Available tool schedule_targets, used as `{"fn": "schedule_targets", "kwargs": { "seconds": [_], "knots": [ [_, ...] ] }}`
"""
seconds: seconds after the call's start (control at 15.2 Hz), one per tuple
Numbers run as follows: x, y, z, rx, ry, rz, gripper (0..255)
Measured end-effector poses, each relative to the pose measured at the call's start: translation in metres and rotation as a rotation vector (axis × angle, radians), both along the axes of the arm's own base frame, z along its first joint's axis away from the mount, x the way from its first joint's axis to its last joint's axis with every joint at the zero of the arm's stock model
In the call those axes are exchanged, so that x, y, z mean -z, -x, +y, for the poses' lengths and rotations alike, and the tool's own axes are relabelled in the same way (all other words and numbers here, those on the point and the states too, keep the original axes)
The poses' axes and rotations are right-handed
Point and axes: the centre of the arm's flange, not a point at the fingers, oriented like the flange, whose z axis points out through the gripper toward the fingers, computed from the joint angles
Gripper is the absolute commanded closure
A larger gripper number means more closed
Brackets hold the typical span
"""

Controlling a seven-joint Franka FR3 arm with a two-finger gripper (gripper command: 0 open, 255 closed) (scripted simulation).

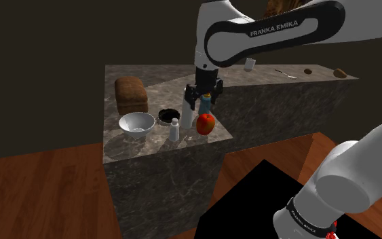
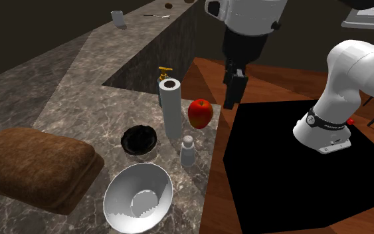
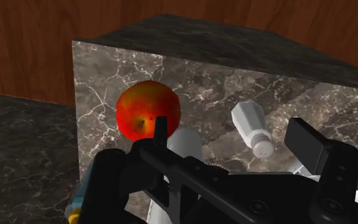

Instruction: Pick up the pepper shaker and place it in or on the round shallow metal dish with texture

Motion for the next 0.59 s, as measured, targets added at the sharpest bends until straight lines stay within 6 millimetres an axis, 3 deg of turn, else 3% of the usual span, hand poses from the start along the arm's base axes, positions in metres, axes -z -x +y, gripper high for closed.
{"fn": "schedule_targets", "kwargs": {
  "seconds": [0.59],
  "knots": [
    [0.070,-0.088,0.046,0.055,0.011,0.008,0]
  ]
}}
